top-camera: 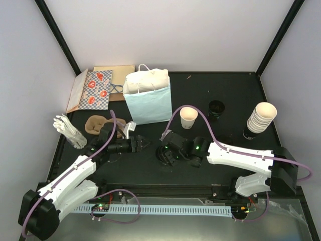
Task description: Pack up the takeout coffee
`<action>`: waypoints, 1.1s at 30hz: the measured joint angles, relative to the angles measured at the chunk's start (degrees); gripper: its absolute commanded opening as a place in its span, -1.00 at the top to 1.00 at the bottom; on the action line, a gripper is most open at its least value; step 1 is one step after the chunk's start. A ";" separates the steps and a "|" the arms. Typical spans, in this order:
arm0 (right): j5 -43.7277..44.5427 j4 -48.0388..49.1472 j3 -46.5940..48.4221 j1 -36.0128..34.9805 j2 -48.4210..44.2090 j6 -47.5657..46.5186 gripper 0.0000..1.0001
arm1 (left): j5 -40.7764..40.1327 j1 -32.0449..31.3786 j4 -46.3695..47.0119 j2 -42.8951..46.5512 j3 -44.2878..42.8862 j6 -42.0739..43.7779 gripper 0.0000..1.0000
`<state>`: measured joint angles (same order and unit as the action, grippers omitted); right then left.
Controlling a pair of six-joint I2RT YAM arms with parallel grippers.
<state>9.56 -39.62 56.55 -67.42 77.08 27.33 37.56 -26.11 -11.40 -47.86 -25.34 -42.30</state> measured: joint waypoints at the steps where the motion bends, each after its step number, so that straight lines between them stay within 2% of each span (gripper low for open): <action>1: 0.00 0.09 0.00 -0.04 0.15 -0.02 -0.40 | 0.11 0.00 0.15 -0.17 0.02 -0.04 -0.61; 11: 0.44 0.87 1.64 -0.37 2.16 -0.42 -0.40 | 1.64 0.00 2.91 -2.86 0.79 -0.85 -0.44; 33: 0.42 0.70 3.85 -0.44 6.75 -0.66 -0.39 | 3.63 0.00 5.73 -5.51 2.40 -1.25 -0.32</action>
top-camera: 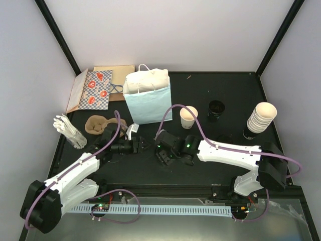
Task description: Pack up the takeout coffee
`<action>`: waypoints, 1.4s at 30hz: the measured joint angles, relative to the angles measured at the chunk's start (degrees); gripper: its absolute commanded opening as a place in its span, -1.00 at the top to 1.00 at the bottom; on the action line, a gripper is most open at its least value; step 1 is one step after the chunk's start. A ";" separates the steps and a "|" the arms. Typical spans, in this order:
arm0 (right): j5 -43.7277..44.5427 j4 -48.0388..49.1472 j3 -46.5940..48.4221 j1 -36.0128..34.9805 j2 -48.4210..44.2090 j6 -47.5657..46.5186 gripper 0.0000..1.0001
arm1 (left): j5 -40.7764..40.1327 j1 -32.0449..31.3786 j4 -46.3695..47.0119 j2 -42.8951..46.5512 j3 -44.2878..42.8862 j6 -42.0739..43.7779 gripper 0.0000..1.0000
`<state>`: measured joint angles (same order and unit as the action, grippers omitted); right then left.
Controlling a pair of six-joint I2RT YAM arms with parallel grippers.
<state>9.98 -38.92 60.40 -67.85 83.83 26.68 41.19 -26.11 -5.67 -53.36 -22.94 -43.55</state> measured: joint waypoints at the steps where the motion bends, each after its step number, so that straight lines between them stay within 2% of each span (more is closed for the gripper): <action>1: -0.02 0.02 0.00 0.00 0.13 -0.02 -0.39 | 0.00 0.00 0.15 0.00 0.04 0.00 -0.30; 21: -1.14 0.11 1.38 0.00 2.01 -0.83 -0.38 | 0.04 0.00 2.78 -0.11 3.63 -0.22 -0.08; 42: -2.21 -2.10 4.28 0.07 4.63 -1.20 -0.37 | 1.36 -0.02 4.74 -6.69 3.98 1.07 0.07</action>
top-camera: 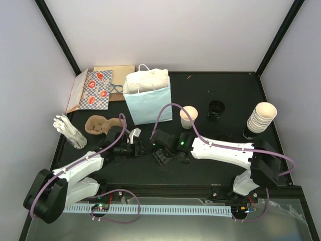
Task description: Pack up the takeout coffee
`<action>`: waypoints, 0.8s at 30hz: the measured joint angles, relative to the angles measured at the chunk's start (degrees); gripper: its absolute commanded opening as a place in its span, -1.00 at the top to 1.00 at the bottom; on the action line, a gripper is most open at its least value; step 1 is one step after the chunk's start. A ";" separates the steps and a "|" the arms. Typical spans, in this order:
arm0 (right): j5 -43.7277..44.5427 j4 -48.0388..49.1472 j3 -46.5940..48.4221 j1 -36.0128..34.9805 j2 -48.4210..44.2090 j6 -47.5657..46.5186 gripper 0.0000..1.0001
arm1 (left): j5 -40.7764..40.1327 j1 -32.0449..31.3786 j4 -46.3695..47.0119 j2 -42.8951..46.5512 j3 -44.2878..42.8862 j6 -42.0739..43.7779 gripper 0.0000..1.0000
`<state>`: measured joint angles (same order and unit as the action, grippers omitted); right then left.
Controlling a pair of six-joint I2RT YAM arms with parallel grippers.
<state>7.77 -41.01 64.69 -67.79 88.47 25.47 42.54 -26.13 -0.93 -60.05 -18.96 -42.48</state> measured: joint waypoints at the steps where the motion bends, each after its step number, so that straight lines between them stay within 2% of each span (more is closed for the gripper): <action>1: 0.02 -0.24 0.17 0.00 0.11 -0.04 -0.37 | 0.15 0.00 0.20 -0.13 0.00 0.11 0.07; 8: 0.02 -1.33 0.90 0.02 0.61 -0.28 -0.37 | 0.59 0.00 0.85 -0.85 0.00 0.76 0.08; 12: 0.02 -1.73 1.20 0.04 0.90 -0.92 -0.36 | 1.14 0.00 1.44 -1.73 -0.02 1.31 0.21; 24: -0.02 -2.49 1.84 0.11 1.44 -1.57 -0.36 | 1.44 -0.20 2.03 -3.15 -0.50 2.99 0.27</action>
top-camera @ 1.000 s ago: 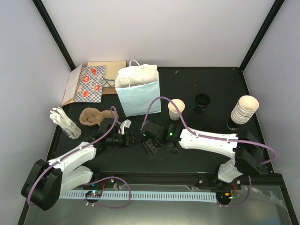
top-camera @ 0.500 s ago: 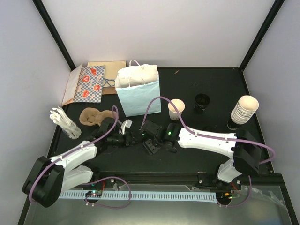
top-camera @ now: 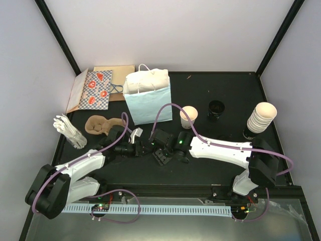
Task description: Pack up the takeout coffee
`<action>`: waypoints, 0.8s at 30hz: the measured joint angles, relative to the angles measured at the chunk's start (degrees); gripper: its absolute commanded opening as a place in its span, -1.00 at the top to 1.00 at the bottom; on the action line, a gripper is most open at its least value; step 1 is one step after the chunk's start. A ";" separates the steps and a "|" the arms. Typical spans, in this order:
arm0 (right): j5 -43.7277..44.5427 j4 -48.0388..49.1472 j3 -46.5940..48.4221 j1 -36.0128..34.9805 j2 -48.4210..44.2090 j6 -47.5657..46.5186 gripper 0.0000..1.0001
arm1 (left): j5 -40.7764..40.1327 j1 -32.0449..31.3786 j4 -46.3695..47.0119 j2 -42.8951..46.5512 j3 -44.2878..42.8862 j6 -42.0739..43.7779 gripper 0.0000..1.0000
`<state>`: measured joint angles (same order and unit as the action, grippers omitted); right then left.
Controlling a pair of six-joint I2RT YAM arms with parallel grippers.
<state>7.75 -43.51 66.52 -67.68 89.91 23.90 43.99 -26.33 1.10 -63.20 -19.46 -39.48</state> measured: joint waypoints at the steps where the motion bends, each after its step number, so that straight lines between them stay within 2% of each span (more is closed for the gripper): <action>1: -0.07 0.00 0.00 0.04 0.04 -0.07 -0.36 | 0.00 0.00 0.00 -0.37 -0.04 0.11 0.30; 14: -1.27 0.90 -1.18 0.96 -0.13 -1.44 -0.32 | 0.04 -0.70 0.52 -2.43 -0.90 0.52 0.35; 24: -1.55 2.14 -2.64 1.49 -0.96 -1.95 -0.32 | 0.04 -1.20 5.40 -3.93 0.68 0.17 0.35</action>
<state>6.20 -41.36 63.88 -66.19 88.95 21.96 44.03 -27.53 6.50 -67.13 -18.79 -39.31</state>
